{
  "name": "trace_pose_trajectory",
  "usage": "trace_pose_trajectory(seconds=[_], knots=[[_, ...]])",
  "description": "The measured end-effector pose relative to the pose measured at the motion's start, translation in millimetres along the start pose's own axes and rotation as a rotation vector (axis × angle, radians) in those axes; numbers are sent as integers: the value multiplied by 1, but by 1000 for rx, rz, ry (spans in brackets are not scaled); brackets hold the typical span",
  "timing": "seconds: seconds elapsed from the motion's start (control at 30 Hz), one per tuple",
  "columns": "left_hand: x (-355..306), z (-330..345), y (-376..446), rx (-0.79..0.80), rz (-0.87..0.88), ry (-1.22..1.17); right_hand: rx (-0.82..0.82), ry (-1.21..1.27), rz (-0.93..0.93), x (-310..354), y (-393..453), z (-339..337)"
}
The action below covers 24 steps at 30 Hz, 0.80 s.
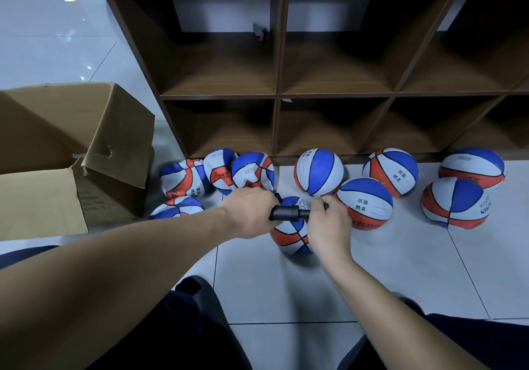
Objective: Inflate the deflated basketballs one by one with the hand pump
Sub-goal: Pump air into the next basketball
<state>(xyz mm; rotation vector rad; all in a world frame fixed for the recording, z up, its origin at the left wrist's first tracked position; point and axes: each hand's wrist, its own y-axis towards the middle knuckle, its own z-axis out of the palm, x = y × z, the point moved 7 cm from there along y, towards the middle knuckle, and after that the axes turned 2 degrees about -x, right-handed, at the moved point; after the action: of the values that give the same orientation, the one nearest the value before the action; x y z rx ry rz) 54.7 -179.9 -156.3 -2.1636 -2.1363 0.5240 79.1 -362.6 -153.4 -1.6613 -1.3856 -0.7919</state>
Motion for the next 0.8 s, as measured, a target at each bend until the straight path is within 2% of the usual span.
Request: trace_pose_trajectory(seconds=[0.3,0.53,0.8], knots=[[-11,2,0,42,56,3,85,-2,28,-7,-5,16],[-8,-4,3,31,56,-35,121,-76,-29,4,7,6],[33,0,4,104,-11,-4,-13,17,119,-17,39,-36]])
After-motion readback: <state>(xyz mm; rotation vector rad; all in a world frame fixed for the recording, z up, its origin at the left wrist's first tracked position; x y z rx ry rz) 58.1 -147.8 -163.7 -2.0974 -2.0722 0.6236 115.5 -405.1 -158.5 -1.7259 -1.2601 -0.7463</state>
